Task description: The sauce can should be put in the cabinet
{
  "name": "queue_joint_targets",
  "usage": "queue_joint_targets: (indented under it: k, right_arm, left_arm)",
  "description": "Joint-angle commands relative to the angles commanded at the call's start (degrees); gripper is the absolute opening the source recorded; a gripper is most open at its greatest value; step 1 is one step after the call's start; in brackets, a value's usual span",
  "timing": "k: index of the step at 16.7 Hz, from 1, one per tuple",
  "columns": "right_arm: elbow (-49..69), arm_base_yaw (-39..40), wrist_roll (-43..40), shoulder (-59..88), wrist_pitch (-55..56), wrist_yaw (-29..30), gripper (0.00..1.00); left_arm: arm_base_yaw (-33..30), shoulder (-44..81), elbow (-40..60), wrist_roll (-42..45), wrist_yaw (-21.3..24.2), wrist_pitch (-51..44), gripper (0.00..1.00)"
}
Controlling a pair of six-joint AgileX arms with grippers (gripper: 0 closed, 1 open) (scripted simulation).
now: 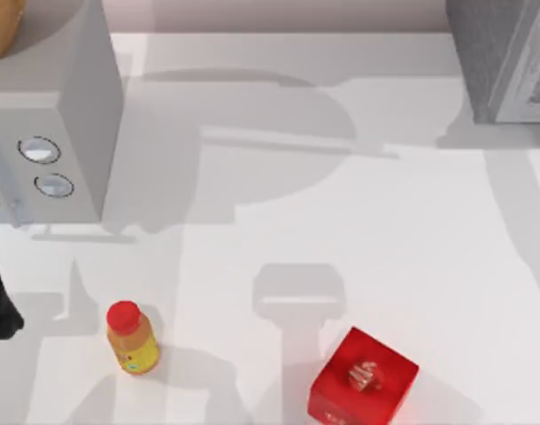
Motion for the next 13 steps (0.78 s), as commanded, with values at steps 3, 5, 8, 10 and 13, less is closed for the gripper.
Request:
queue_joint_targets:
  k: [3,5,8,10,13]
  right_arm:
    - [10.3,1.1,0.3,7.2,-2.7,1.0,0.0]
    - [14.9,1.7,0.5,10.6,-3.9,1.4,0.0]
    - [17.9,2.0,0.6,12.9,-4.8,1.8,0.0]
    - [18.0,2.1,0.6,12.9,-4.8,1.8,0.0]
    - [17.7,1.8,0.7,12.7,-4.7,1.7,0.0]
  left_arm:
    - [0.0,0.0,0.0,0.0,0.0,0.0,1.0]
    - [0.0,0.0,0.0,0.0,0.0,0.0,1.0]
    - [0.0,0.0,0.0,0.0,0.0,0.0,1.0]
    - [0.0,0.0,0.0,0.0,0.0,0.0,1.0]
    - [0.0,0.0,0.0,0.0,0.0,0.0,1.0]
